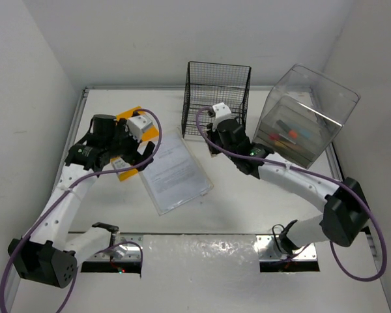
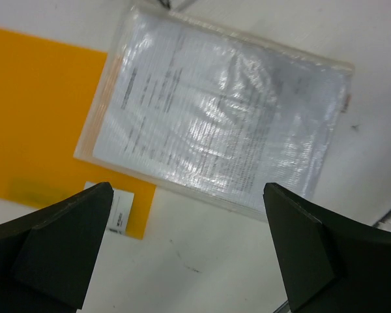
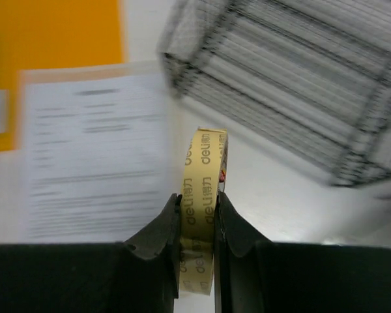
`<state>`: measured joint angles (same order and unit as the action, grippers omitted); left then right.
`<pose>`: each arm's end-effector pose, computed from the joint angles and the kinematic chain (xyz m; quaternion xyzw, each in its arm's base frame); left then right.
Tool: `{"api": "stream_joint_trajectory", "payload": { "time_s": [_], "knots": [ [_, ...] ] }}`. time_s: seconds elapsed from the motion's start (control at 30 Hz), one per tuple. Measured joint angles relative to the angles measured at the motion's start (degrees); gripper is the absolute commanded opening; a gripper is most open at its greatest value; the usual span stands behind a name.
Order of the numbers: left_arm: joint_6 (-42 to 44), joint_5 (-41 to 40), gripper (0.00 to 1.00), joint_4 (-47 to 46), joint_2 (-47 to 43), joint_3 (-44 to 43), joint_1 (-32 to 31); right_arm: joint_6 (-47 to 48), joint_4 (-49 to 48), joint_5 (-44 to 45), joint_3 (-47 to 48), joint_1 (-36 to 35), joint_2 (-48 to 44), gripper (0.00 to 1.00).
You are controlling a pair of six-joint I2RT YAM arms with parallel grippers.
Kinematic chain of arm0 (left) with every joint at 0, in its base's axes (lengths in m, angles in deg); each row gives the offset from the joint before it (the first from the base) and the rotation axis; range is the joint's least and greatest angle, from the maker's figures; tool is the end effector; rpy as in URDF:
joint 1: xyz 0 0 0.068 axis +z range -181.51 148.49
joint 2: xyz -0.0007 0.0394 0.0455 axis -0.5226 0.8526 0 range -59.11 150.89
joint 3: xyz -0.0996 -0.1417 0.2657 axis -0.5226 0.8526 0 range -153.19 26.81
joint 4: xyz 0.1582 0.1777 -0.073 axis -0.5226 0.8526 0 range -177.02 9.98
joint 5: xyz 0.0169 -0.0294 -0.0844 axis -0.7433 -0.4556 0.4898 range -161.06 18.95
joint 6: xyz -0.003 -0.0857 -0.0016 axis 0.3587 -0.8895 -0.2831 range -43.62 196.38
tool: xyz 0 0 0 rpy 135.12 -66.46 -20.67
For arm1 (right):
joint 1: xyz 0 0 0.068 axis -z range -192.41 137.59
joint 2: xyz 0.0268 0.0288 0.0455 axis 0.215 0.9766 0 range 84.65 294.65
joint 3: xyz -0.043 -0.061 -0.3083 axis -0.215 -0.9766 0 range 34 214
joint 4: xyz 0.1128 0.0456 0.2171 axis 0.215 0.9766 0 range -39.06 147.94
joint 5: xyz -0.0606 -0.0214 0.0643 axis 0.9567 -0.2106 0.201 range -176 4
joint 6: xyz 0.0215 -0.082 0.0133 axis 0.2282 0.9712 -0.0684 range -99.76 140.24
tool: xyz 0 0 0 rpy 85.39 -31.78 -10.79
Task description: Organize the desk
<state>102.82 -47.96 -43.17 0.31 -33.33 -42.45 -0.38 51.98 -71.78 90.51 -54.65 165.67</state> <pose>0.1888 -0.0665 0.3448 0.3635 0.8261 -0.1294 0.4108 0.2644 0.2148 0.3145 -0.0925 0.8369 0.1866 0.5062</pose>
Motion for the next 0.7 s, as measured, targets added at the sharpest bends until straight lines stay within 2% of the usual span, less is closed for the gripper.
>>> {"api": "stream_joint_trajectory", "payload": {
  "time_s": [0.17, 0.3, 0.5, 0.7],
  "knots": [
    [-3.96, -9.64, 1.00, -5.01, 3.87, 6.19, 0.00, 10.34, 13.90, 20.09, 2.45, 0.98, 1.79, 0.00],
    [-5.31, -13.97, 1.00, -6.75, 6.19, 7.98, 0.02, 14.64, 21.90, 29.44, 1.44, 4.66, 7.19, 0.00],
    [-5.79, -15.45, 1.00, -8.79, 5.57, 8.11, 0.02, 18.99, 25.18, 34.80, -1.33, 9.92, 10.62, 0.00],
    [-5.77, -16.02, 1.00, -9.81, 5.18, 8.57, 0.02, 22.53, 23.34, 35.15, -2.29, 14.10, 15.26, 0.03]
  ]
}}
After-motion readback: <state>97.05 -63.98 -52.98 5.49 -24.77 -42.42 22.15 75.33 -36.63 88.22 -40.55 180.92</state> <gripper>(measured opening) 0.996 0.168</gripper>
